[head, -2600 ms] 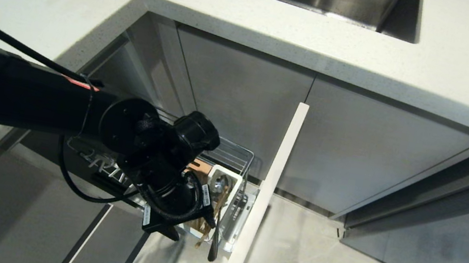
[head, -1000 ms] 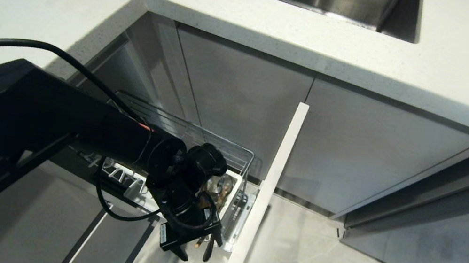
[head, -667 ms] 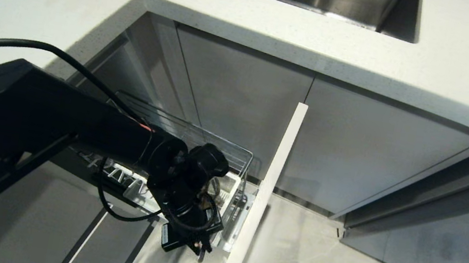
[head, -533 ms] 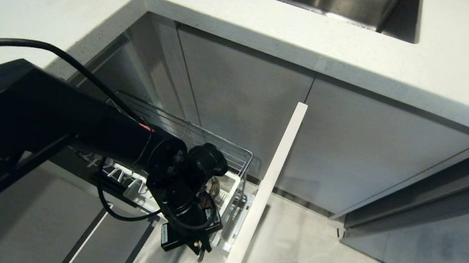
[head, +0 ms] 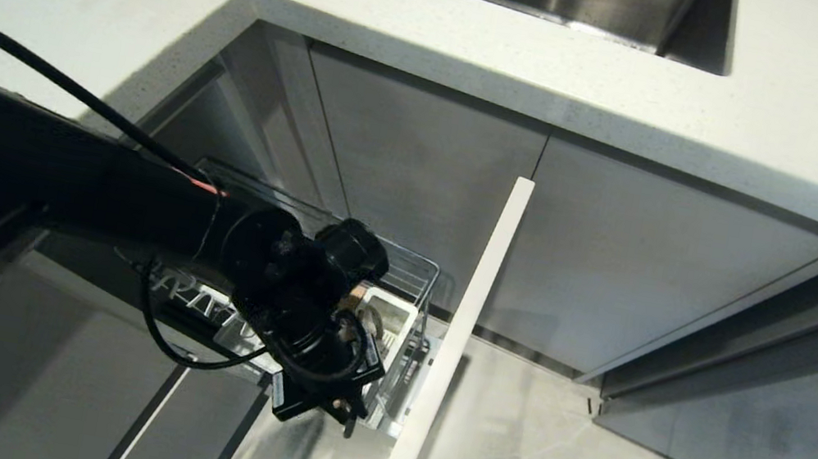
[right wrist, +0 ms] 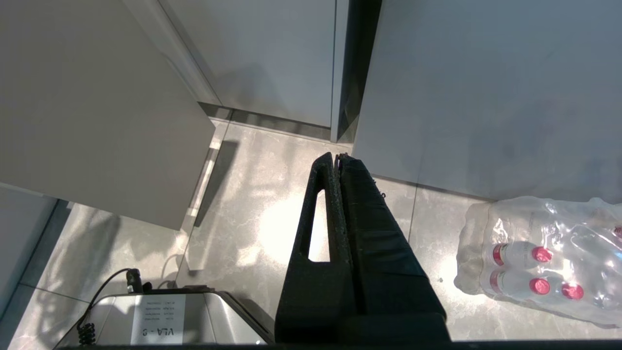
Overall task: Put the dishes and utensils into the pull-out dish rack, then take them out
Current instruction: Take the chopsticks out of the cupboard
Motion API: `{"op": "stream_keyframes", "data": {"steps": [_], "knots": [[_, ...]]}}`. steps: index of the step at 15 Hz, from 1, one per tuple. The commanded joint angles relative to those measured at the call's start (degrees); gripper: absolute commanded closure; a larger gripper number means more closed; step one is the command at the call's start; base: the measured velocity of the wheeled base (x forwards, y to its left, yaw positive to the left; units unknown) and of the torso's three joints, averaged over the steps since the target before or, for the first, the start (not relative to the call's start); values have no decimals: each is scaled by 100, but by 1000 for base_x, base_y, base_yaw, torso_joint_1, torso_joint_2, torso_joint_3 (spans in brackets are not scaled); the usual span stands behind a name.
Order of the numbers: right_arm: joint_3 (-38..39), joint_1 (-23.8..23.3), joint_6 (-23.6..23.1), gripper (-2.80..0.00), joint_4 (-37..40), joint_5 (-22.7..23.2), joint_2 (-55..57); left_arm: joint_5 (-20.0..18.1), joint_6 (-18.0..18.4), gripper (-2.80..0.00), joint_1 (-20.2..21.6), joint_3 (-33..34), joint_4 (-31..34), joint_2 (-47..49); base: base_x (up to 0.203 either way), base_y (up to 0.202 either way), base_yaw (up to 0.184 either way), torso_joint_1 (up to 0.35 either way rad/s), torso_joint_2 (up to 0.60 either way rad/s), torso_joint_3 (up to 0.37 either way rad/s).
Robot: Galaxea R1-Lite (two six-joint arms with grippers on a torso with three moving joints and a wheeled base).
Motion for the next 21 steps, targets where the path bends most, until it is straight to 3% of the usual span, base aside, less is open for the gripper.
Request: {"op": "stream_keyframes", "data": {"steps": [1, 16, 21], "knots": [[9, -1, 1, 0, 0, 0, 5, 1, -33, 0, -2, -3, 14, -331, 0, 0, 0, 0, 0, 0], [9, -2, 1, 0, 1, 0, 5, -49, -669, 0, -49, -269, 234, -1473, 0, 0, 0, 0, 0, 0], [9, -2, 1, 0, 4, 0, 5, -464, -942, 0, -148, -527, 615, -1801, 0, 0, 0, 0, 0, 0]]}}
